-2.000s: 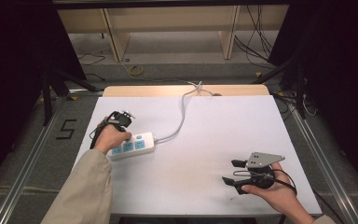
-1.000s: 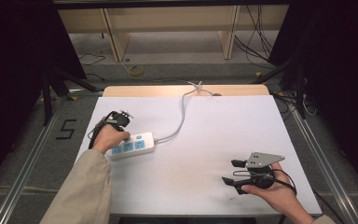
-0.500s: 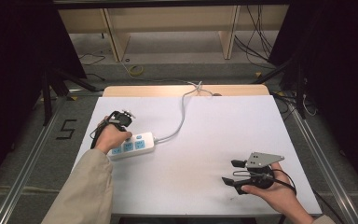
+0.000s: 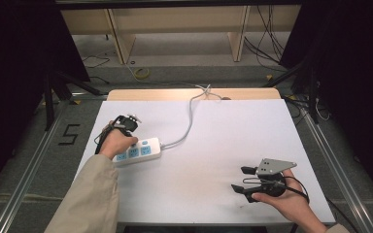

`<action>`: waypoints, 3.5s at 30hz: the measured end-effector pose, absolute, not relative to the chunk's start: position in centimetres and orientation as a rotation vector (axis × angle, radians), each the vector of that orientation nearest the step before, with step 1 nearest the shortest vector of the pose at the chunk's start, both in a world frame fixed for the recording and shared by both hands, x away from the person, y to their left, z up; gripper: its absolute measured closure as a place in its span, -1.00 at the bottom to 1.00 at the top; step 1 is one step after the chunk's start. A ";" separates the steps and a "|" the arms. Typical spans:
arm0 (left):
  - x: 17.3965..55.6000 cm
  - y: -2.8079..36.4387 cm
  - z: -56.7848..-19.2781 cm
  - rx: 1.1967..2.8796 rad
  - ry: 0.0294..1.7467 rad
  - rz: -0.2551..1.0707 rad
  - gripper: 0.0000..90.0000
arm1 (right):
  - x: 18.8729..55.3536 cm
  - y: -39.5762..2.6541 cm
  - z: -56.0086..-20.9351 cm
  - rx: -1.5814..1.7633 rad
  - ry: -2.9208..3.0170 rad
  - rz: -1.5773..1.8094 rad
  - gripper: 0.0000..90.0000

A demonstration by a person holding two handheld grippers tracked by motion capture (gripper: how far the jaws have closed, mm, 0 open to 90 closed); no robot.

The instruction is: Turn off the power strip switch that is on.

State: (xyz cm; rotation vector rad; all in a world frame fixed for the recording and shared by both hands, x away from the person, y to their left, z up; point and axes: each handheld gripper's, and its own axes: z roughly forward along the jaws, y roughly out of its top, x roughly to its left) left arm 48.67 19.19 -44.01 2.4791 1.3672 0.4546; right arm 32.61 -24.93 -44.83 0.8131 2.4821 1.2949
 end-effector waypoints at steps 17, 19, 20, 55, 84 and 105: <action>48.7 19.3 -44.0 2.463 1.375 0.439 1.00 | 32.6 -24.9 -44.9 0.807 2.485 1.296 -0.37; 48.7 19.4 -44.0 2.459 1.376 0.435 1.00 | 32.6 -24.9 -44.9 0.809 2.486 1.295 -0.37; 48.7 19.4 -44.0 2.459 1.377 0.432 1.00 | 32.6 -24.9 -44.9 0.808 2.486 1.295 -0.37; 48.7 19.4 -43.9 2.466 1.365 0.433 1.00 | 32.7 -24.9 -44.8 0.808 2.481 1.299 -0.37; 48.6 19.5 -43.6 2.464 1.354 0.442 1.00 | 32.7 -25.0 -44.8 0.810 2.479 1.300 -0.37; 47.5 19.5 -41.7 2.314 1.266 0.526 0.84 | 32.6 -25.1 -44.7 0.816 2.479 1.301 -0.37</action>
